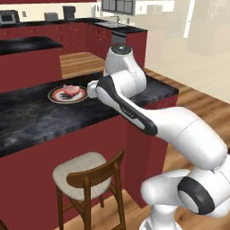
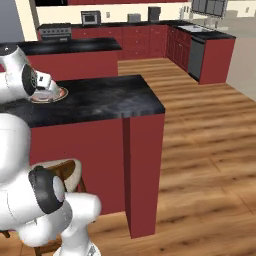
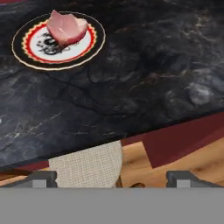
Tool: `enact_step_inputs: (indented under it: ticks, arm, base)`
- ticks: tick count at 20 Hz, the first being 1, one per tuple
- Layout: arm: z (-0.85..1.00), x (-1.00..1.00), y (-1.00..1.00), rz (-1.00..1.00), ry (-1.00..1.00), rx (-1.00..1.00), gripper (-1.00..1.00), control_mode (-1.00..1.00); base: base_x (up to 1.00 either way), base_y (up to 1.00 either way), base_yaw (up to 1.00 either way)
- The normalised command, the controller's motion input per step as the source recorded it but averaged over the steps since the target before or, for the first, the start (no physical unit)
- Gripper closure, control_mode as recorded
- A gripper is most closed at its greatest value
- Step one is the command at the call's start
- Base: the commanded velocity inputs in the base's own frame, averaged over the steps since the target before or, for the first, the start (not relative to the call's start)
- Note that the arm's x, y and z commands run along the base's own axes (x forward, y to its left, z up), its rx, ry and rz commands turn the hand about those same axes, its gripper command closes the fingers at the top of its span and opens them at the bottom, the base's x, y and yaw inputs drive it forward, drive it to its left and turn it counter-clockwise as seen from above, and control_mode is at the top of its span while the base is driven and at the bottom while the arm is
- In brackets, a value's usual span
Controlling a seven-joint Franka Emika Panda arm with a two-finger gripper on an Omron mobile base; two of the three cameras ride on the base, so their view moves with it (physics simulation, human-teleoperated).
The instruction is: Take the steak from the fridge and place it on the digital scale on the counter by the fridge. Wait a few seconds for a reading, then move it to the plate on the dining counter.
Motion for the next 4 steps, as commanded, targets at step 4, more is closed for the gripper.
enact_step_inputs:
  ticks: [4]
  arm:
    - [0.02,-0.78,-0.68,0.00,0.04,0.08,-1.00,-1.00]
  base:
    - [0.00,0.00,0.00]
